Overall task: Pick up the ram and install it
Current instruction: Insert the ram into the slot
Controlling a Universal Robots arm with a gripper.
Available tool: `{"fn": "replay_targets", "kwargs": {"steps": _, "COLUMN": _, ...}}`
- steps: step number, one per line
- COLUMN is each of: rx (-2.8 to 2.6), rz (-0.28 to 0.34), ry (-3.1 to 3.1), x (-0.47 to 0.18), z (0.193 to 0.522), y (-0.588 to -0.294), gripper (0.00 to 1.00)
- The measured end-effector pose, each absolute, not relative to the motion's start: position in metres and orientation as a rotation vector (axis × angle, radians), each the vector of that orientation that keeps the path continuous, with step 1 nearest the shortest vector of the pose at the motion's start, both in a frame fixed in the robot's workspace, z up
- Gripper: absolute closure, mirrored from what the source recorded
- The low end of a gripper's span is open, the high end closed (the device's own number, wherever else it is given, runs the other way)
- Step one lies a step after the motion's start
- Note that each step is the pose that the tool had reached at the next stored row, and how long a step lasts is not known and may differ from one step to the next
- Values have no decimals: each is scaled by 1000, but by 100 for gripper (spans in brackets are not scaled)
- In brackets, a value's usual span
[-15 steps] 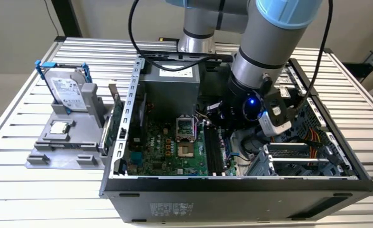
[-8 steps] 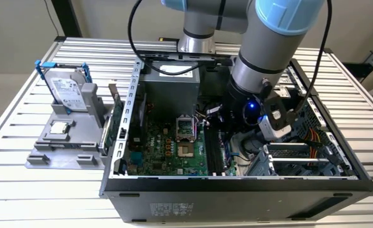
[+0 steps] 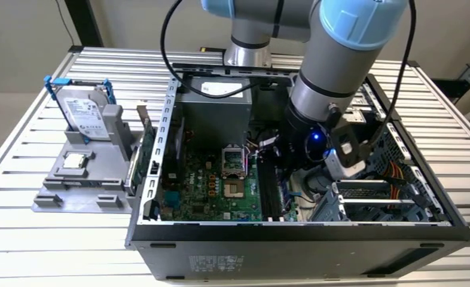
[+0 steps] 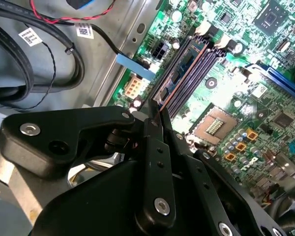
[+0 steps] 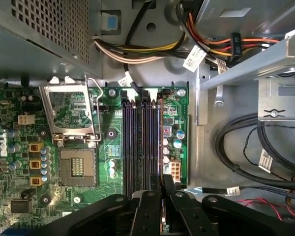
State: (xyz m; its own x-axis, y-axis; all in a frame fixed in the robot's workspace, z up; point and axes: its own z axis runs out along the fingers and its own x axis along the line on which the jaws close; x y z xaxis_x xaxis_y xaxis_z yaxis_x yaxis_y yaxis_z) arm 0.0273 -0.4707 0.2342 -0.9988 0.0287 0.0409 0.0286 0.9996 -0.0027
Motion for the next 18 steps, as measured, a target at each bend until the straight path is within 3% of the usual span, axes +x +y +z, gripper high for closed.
{"fn": "replay_targets", "kwargs": {"steps": 18, "rx": -30, "rz": 4, "ry": -3100, "x": 24, "z": 225, "y": -474, "gripper": 100}}
